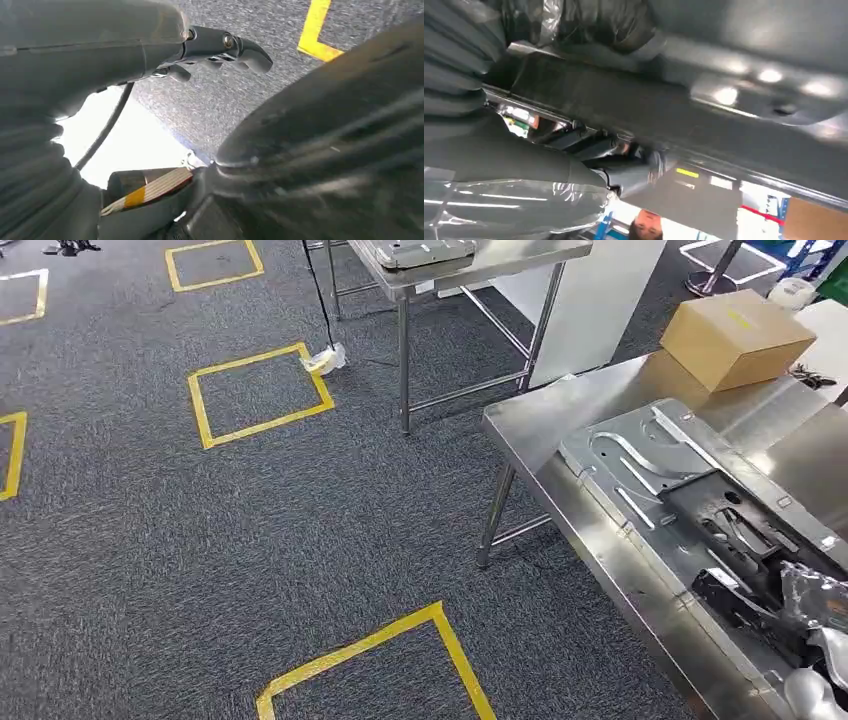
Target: Take the parts from the cabinet and place them on the table.
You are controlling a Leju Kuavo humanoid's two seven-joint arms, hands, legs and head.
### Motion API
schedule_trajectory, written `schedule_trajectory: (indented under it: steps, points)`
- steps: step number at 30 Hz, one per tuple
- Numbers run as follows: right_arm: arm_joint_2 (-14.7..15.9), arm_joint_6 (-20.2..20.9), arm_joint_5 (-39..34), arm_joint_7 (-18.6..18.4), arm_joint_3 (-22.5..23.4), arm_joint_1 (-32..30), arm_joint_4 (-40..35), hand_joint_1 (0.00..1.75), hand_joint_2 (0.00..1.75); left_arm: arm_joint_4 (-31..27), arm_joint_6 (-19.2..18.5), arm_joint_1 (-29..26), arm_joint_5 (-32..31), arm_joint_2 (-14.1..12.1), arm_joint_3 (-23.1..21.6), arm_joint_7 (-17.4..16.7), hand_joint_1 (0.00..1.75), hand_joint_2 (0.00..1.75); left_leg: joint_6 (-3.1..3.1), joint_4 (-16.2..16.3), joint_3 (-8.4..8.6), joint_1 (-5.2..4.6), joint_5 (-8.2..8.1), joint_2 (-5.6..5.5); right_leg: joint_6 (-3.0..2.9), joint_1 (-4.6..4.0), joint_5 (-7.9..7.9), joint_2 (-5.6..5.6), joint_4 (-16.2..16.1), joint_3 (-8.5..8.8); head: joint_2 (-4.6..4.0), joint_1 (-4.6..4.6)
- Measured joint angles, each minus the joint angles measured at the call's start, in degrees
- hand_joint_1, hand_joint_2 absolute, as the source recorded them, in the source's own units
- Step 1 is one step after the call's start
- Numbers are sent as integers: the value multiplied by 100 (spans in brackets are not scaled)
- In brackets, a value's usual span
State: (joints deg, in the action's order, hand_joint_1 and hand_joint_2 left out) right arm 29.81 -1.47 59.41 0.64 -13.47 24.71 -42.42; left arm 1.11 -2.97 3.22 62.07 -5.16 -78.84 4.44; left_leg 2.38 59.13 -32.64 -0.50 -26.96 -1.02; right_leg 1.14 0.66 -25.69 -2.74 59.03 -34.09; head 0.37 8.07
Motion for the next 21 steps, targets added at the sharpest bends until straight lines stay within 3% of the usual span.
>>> schedule_trajectory:
  steps: [4,16,21]
  points:
    - [-13,-37,-2,78,-26,-107,-348,0,0,0,-52,-25,28,-2,-7,-52,0,0,0,0,-8,-1,0,1,5,2,4,-6,0,-3,0,0]
    - [96,98,-439,214,-234,-496,-3321,0,0,0,13,-169,135,26,-120,-9,0,0,-4,-1,-48,0,13,-1,5,3,10,-1,10,-61,0,0]
    - [164,114,-494,278,-297,-533,-4040,0,0,0,13,-151,181,26,-120,18,0,0,-4,-2,-54,0,13,0,4,4,10,0,10,-66,0,0]
